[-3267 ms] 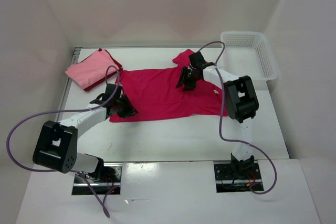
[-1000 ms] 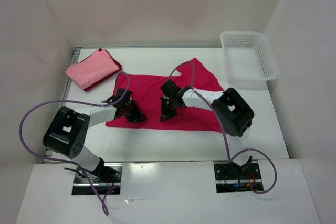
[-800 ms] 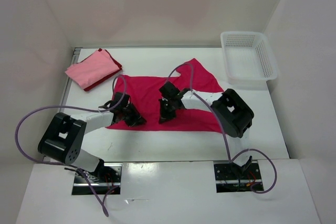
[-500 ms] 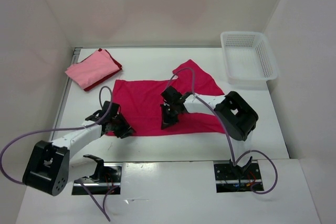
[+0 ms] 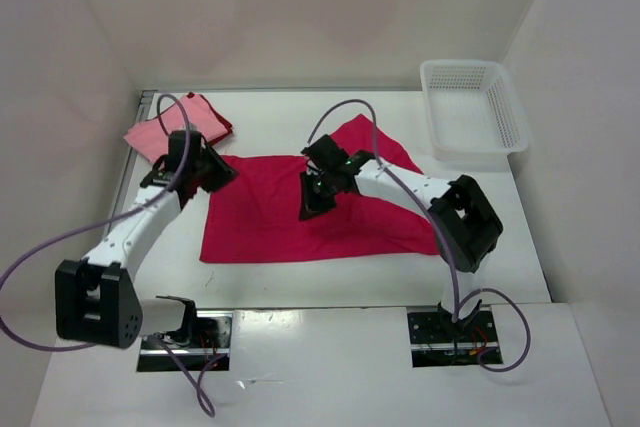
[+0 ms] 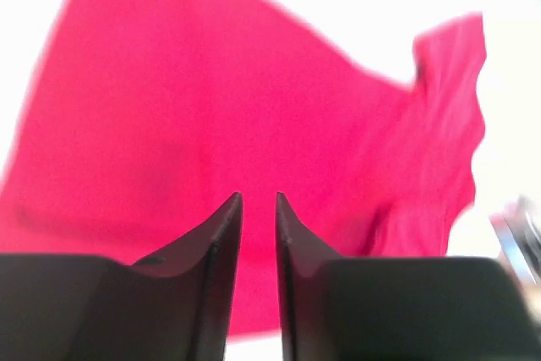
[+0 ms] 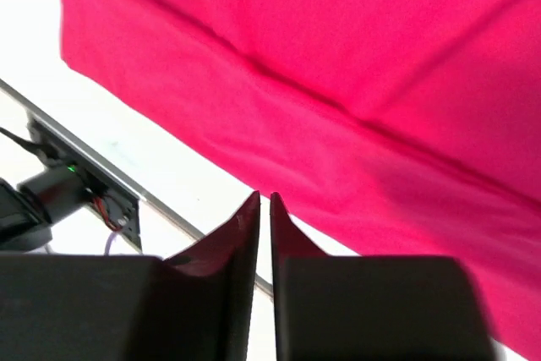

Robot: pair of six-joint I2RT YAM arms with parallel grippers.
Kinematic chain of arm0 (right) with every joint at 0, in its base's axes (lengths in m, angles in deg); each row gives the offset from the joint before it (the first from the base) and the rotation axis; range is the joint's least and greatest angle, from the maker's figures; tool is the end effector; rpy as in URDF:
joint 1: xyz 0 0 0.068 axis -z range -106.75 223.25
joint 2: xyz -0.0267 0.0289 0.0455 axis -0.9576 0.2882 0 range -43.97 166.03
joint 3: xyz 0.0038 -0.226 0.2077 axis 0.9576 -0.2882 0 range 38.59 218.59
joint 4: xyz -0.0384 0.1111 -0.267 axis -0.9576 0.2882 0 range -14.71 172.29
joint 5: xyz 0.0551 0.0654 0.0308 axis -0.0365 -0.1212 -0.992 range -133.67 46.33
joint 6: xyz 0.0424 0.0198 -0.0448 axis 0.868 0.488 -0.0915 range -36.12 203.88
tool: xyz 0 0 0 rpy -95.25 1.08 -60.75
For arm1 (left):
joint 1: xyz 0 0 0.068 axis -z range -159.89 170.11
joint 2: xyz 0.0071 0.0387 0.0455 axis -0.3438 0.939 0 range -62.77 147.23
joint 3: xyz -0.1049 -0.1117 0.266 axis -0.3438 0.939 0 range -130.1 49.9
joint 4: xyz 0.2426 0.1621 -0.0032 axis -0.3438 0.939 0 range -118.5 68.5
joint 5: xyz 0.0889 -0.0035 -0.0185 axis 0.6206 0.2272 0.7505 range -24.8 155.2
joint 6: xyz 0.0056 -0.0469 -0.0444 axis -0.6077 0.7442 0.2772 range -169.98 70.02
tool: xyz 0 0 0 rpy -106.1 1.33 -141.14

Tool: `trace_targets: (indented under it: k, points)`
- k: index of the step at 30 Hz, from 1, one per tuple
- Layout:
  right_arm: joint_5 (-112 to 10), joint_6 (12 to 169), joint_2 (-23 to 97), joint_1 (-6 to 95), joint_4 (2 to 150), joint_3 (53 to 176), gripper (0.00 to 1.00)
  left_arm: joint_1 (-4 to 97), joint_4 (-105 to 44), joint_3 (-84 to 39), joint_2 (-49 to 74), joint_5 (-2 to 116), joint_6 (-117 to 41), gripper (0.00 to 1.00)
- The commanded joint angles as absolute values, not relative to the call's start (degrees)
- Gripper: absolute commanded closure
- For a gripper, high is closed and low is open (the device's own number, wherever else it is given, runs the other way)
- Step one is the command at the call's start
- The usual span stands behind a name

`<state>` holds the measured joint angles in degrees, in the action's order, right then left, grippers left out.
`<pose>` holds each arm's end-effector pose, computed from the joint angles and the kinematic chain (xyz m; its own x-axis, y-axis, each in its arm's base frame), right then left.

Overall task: Fold and stack the t-shirts
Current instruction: Fold the flattened tshirt in 1/3 of the way, then grap the side of the flattened tshirt furthest away from the robot with both arms

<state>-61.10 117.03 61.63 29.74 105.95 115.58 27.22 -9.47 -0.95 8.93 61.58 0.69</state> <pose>0.3049 0.3104 0.2165 -0.9418 -0.1746 -0.2871 -0.3020 0.8148 0.4950 0.2992 -0.0406 0.2752 -0.5359 -0.7111 -0.4552 -0.3834 0.6853 -0.6192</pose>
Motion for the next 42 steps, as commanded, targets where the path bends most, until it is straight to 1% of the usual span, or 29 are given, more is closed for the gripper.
trace_targets:
  k: [1, 2, 4, 6, 7, 8, 10, 11, 12, 15, 17, 24, 31, 34, 35, 37, 40, 41, 42]
  points:
    - [-61.2, 116.0, 56.6, 34.0, 106.4, 117.3, 0.92, 22.3, -14.7, -5.9, 18.4, 64.1, -3.2, 0.72]
    - [-61.2, 116.0, 56.0, 34.8, 106.4, 117.3, 1.0, 21.5, -15.9, -7.3, 20.7, 64.7, -3.2, 0.75]
    - [-61.2, 116.0, 54.4, 37.8, 105.0, 116.1, 1.0, 20.3, -17.5, -11.2, 26.7, 66.9, -4.3, 0.83]
    - [-61.9, 116.5, 53.3, 40.7, 104.1, 115.4, 1.0, 19.8, -19.0, -14.2, 32.9, 70.8, -6.0, 0.93]
    - [-62.7, 116.5, 52.7, 41.5, 103.4, 114.7, 1.0, 19.2, -19.0, -16.3, 35.1, 72.1, -6.6, 0.95]
    - [-63.4, 115.9, 52.7, 42.0, 103.4, 114.7, 1.0, 19.2, -18.4, -20.1, 39.2, 73.8, -7.3, 0.95]
    - [-64.0, 115.1, 52.1, 42.7, 103.4, 114.2, 1.0, 19.2, -17.0, -23.6, 42.9, 74.3, -8.7, 0.91]
    - [-64.0, 115.1, 52.1, 42.7, 103.9, 113.5, 1.0, 19.2, -17.0, -24.9, 45.2, 75.0, -8.7, 0.85]
    - [-64.0, 114.5, 52.1, 43.2, 103.9, 112.5, 1.0, 19.2, -17.0, -26.2, 46.0, 75.7, -9.4, 0.71]
    - [-64.6, 114.5, 51.0, 43.8, 103.3, 110.0, 1.0, 19.2, -17.5, -28.2, 48.7, 75.7, -10.1, 0.6]
    - [-65.1, 114.5, 51.0, 43.8, 102.8, 108.7, 1.0, 19.2, -16.9, -29.5, 50.9, 76.3, -10.8, 0.57]
    - [-65.1, 114.5, 51.0, 44.3, 102.8, 108.2, 1.0, 19.2, -16.4, -32.4, 54.7, 77.3, -12.6, 0.57]
    - [-65.1, 115.0, 51.0, 44.3, 102.3, 108.2, 1.0, 19.2, -15.0, -34.8, 56.8, 77.2, -14.4, 0.63]
    - [-65.1, 115.0, 51.0, 44.9, 102.3, 109.5, 0.99, 19.2, -15.0, -34.8, 56.8, 76.7, -14.9, 0.7]
    - [-64.6, 115.0, 51.0, 45.5, 102.3, 110.1, 0.99, 19.2, -15.0, -34.8, 56.8, 76.7, -14.9, 0.74]
    - [-64.6, 115.0, 52.1, 46.4, 102.3, 112.7, 0.96, 19.2, -15.8, -34.2, 56.8, 76.1, -15.4, 0.79]
    - [-63.5, 114.4, 54.3, 49.2, 102.3, 118.0, 0.84, 19.2, -17.3, -32.5, 55.4, 75.6, -15.4, 0.85]
    - [-62.9, 114.4, 54.9, 49.9, 101.6, 119.3, 0.76, 19.2, -17.9, -31.7, 54.7, 75.6, -15.4, 0.86]
    - [-62.3, 114.4, 56.6, 51.8, 101.0, 121.5, 0.72, 19.2, -18.0, -31.1, 54.1, 75.6, -15.4, 0.87]
